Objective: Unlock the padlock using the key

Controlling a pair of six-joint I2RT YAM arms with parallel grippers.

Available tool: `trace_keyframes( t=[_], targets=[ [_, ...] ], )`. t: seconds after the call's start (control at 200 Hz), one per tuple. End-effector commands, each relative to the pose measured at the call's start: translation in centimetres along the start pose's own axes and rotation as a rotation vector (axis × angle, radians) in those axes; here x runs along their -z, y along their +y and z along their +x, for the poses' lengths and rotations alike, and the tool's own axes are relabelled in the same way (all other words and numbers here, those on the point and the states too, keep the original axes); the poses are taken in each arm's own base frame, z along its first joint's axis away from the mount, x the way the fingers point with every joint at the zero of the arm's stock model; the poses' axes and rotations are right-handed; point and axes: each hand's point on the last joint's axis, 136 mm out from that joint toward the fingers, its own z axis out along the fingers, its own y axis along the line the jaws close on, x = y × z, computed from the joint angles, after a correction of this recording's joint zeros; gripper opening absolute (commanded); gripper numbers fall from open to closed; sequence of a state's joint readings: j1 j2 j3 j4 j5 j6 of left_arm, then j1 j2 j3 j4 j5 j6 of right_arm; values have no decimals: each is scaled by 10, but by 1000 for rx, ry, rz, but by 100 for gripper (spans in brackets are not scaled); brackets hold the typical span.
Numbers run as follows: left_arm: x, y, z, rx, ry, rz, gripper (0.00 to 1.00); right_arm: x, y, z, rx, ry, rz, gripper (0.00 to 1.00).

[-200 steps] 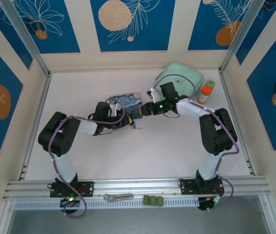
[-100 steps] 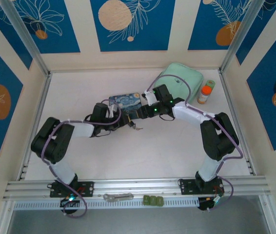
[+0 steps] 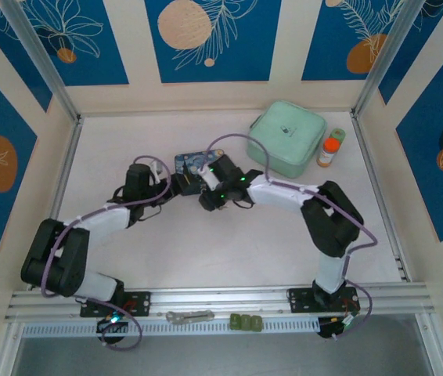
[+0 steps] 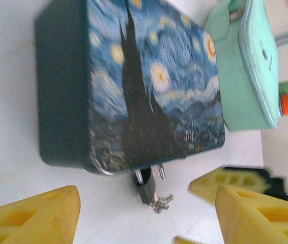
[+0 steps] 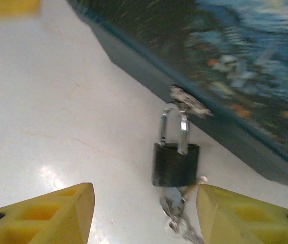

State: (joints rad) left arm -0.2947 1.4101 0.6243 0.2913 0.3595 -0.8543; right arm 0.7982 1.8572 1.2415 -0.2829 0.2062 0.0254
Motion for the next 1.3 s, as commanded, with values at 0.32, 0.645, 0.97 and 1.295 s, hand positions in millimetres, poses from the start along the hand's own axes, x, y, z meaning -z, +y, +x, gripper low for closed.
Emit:
trace_keyframes(
  t=[0.32,0.645,0.97,1.295],
  targets=[
    [-3,20,-18,112,-97,1,70,-33,-24,7,74,7,305,61],
    [-12,9,-18,104,-71,70,66,-50,-33,13,85,-46,267,46],
    [-20,5,-26,80,-69,74,66,-48,-37,27,-18,-71,110,22],
    [-32,2,-30,70,-49,86,65,-30,-46,16,-148,-127,-134,9]
  ],
)
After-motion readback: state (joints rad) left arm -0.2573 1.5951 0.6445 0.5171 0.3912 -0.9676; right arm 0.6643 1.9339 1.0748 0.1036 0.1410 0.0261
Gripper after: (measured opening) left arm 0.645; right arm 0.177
